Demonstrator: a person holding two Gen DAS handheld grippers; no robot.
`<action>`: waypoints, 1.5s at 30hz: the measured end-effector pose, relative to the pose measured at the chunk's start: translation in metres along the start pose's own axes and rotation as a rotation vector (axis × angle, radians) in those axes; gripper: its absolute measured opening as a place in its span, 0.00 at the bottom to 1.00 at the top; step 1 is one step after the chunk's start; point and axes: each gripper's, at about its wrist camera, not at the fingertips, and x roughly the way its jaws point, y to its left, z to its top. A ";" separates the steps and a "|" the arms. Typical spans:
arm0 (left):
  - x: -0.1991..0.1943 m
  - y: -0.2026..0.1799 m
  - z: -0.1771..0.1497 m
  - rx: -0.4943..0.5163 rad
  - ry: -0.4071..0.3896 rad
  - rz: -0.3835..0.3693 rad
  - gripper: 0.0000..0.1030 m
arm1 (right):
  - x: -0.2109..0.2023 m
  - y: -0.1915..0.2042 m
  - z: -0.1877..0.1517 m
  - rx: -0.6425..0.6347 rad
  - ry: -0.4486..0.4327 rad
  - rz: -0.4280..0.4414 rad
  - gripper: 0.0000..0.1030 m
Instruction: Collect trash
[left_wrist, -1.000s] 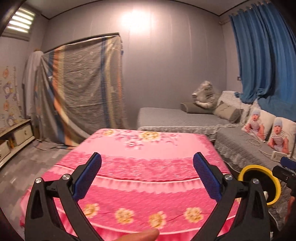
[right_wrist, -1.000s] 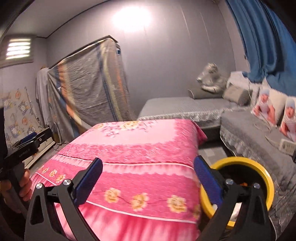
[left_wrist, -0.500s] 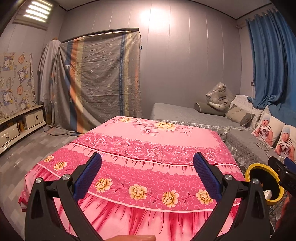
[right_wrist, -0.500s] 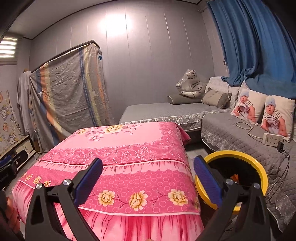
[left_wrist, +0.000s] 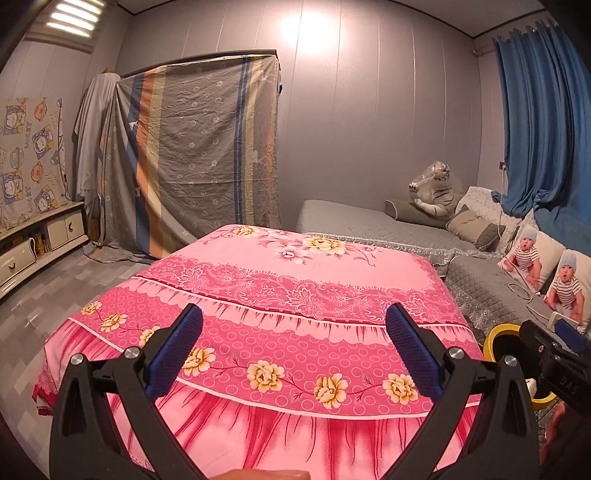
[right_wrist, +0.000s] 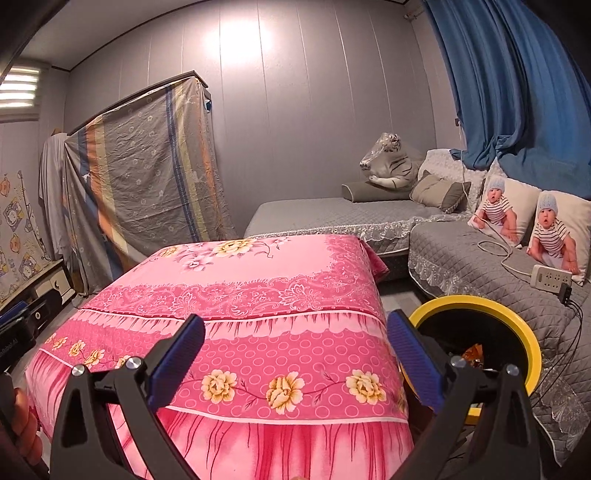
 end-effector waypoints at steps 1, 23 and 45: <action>0.000 0.000 0.000 0.000 -0.001 0.001 0.92 | 0.000 0.000 0.000 0.001 0.003 0.000 0.92; -0.002 -0.006 -0.003 -0.005 0.012 -0.007 0.92 | 0.008 -0.002 -0.004 0.009 0.036 0.002 0.92; -0.001 -0.012 -0.007 -0.005 0.025 -0.009 0.92 | 0.012 -0.003 -0.010 0.025 0.060 0.004 0.92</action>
